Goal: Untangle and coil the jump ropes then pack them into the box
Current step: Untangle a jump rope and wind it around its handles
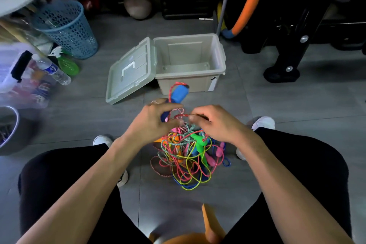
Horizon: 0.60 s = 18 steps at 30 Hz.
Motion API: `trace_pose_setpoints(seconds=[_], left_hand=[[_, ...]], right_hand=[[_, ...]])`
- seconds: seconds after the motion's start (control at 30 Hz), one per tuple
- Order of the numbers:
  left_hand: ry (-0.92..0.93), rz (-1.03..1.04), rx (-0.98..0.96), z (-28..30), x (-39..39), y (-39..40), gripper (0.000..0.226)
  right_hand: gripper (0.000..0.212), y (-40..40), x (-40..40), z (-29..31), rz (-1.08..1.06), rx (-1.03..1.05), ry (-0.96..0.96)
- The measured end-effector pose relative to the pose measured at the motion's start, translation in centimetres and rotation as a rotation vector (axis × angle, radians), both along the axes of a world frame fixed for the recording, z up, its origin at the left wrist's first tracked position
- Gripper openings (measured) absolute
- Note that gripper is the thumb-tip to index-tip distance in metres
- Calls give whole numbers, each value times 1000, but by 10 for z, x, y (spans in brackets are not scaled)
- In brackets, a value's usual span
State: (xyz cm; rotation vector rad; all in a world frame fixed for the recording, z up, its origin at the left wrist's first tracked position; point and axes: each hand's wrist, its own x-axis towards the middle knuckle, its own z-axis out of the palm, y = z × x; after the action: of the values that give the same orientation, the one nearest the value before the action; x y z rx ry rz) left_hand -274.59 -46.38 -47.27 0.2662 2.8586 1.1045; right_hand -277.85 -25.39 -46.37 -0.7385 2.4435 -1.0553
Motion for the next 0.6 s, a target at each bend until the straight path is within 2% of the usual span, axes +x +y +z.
trace_pose_setpoints(seconds=[0.07, 0.1, 0.2, 0.3, 0.37, 0.47, 0.53, 0.6], left_hand=[[45, -122, 26, -1, 1, 2, 28], [53, -104, 16, -4, 2, 2, 24], [92, 121, -101, -11, -3, -11, 9], [-57, 379, -204, -17, -13, -35, 11], [-212, 427, -271, -23, -14, -41, 12], [-292, 271, -280, -23, -7, -25, 19], [-193, 123, -190, -15, -3, -11, 36], [-34, -10, -115, -6, 1, -1, 39]], right_hand=[[27, -3, 3, 0, 1, -24, -8], [28, -4, 4, 1, -7, -24, -6], [34, -1, 6, 4, -48, 33, -12], [24, 10, 2, 7, -84, 48, -21], [20, 13, -1, 9, -104, 35, -18], [21, 11, 0, 7, -92, 22, 0], [23, 6, 3, 4, -54, 25, -2], [24, 1, 5, 1, -31, 20, -10]])
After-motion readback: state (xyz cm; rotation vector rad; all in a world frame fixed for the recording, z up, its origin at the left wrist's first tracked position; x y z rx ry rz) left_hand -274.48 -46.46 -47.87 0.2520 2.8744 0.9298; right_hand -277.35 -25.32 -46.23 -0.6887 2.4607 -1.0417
